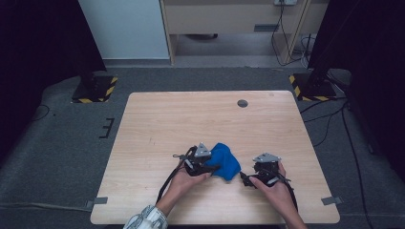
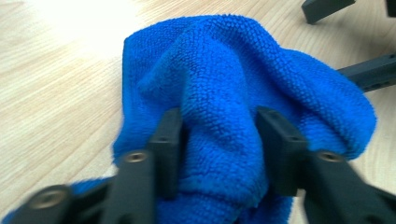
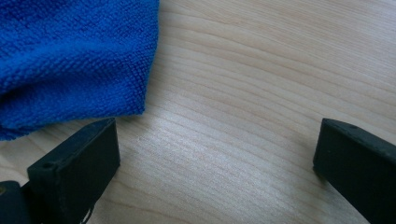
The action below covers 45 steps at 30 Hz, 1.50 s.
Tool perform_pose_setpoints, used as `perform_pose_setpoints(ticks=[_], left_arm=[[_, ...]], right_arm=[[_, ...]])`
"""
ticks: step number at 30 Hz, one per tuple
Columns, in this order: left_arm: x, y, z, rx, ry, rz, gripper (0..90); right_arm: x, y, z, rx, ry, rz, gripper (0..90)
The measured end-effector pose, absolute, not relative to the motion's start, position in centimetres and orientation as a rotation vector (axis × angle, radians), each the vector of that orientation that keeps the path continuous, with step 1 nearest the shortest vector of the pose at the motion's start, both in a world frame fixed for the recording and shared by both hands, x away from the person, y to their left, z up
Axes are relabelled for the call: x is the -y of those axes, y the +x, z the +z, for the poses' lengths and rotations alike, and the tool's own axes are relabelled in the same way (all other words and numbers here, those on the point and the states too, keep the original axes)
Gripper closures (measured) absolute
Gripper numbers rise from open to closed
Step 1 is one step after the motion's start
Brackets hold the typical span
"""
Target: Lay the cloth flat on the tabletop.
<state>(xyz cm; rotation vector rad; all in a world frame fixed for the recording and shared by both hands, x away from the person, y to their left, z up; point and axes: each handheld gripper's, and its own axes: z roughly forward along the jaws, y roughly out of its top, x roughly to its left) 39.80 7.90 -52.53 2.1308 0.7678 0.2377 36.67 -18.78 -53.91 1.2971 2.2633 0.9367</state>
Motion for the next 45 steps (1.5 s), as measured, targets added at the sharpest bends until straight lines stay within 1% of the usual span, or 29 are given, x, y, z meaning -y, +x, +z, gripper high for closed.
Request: perform_pose_setpoints(ticks=[1,3,7,10,12,15,16,19,20,21,22,24,25,26,28,29,30,31,32,33,34,35,36,37,40,43,44,45], left_arm=[[-7.9,39.8,-52.5,-0.773,2.130,0.269,40.5],[-7.9,39.8,-52.4,-0.783,2.125,0.278,32.9],[-7.9,39.7,-52.0,-0.794,2.112,0.285,22.9],[-7.9,39.4,-51.6,-0.796,2.096,0.300,17.7],[-8.1,39.2,-51.2,-0.797,2.081,0.305,14.3],[-8.5,38.8,-50.5,-0.787,2.059,0.318,11.9],[-8.5,38.8,-50.5,-0.787,2.059,0.318,11.4],[-9.6,38.3,-49.6,-0.791,2.023,0.330,11.6],[-9.6,38.3,-49.6,-0.791,2.023,0.330,12.4],[-10.0,38.1,-49.4,-0.792,2.016,0.340,12.4],[-10.7,37.9,-48.9,-0.789,2.020,0.356,14.7],[-11.6,37.6,-48.6,-0.790,2.012,0.365,16.6],[-11.6,37.6,-48.6,-0.790,2.012,0.365,17.9],[-12.2,37.4,-48.5,-0.792,2.014,0.371,17.9],[-13.2,37.1,-48.4,-0.806,2.020,0.392,21.5],[-14.0,36.9,-48.3,-0.809,2.024,0.400,23.2],[-14.0,36.9,-48.3,-0.809,2.024,0.400,24.7],[-15.0,36.7,-48.4,-0.817,2.035,0.410,26.1],[-15.4,36.7,-48.5,-0.825,2.044,0.416,27.3],[-15.4,36.7,-48.5,-0.825,2.044,0.416,29.1],[-15.9,36.8,-48.7,-0.838,2.051,0.415,29.1],[-16.5,37.0,-49.0,-0.868,2.041,0.388,32.9],[-16.5,37.0,-49.0,-0.868,2.041,0.388,34.0],[-16.6,37.2,-49.0,-0.875,2.038,0.381,34.8],[-16.6,37.3,-49.3,-0.884,2.061,0.380,37.1],[-16.3,37.3,-49.7,-0.882,2.088,0.378,35.7],[-16.1,37.5,-50.1,-0.878,2.114,0.375,34.1],[-16.1,37.5,-50.3,-0.883,2.118,0.368,32.7]], right_arm=[[18.8,36.7,-53.9,-2.263,1.297,0.937,0.8],[18.8,36.7,-53.9,-2.263,1.297,0.937,0.8],[18.8,36.7,-53.9,-2.265,1.295,0.937,0.8],[18.8,36.6,-53.9,-2.283,1.269,0.946,1.3],[18.7,36.4,-53.8,-2.289,1.259,0.959,5.0],[18.4,36.3,-53.6,-2.312,1.217,0.979,4.6],[18.3,36.2,-53.6,-2.312,1.206,0.981,5.8],[18.2,36.0,-53.3,-2.314,1.195,0.998,10.8],[18.2,36.0,-53.3,-2.314,1.195,0.998,10.8],[18.3,35.9,-53.1,-2.317,1.188,1.004,13.7],[18.4,35.7,-52.6,-2.313,1.170,1.035,19.8],[18.5,35.5,-52.1,-2.299,1.169,1.066,25.5],[18.5,35.5,-52.1,-2.299,1.169,1.066,25.5],[18.5,35.4,-51.8,-2.301,1.152,1.082,29.0],[18.2,35.3,-51.2,-2.300,1.128,1.109,34.3],[17.9,35.1,-50.6,-2.310,1.094,1.135,41.3],[17.9,35.1,-50.6,-2.310,1.094,1.135,41.3],[17.6,34.9,-50.0,-2.315,1.059,1.164,48.0],[17.4,34.8,-49.8,-2.319,1.040,1.169,51.1],[17.4,34.8,-49.8,-2.319,1.040,1.169,51.1],[17.2,34.9,-49.6,-2.320,1.029,1.171,53.9],[16.9,35.0,-49.3,-2.322,1.019,1.196,59.8],[16.9,35.0,-49.3,-2.322,1.019,1.196,59.8],[16.4,35.2,-49.0,-2.332,1.016,1.208,63.3],[15.4,35.6,-48.4,-2.347,0.992,1.198,64.3],[14.5,35.9,-48.1,-2.362,0.967,1.194,63.2],[13.6,36.3,-47.9,-2.378,0.955,1.168,58.7],[13.2,36.5,-48.0,-2.387,0.950,1.156,56.9]])
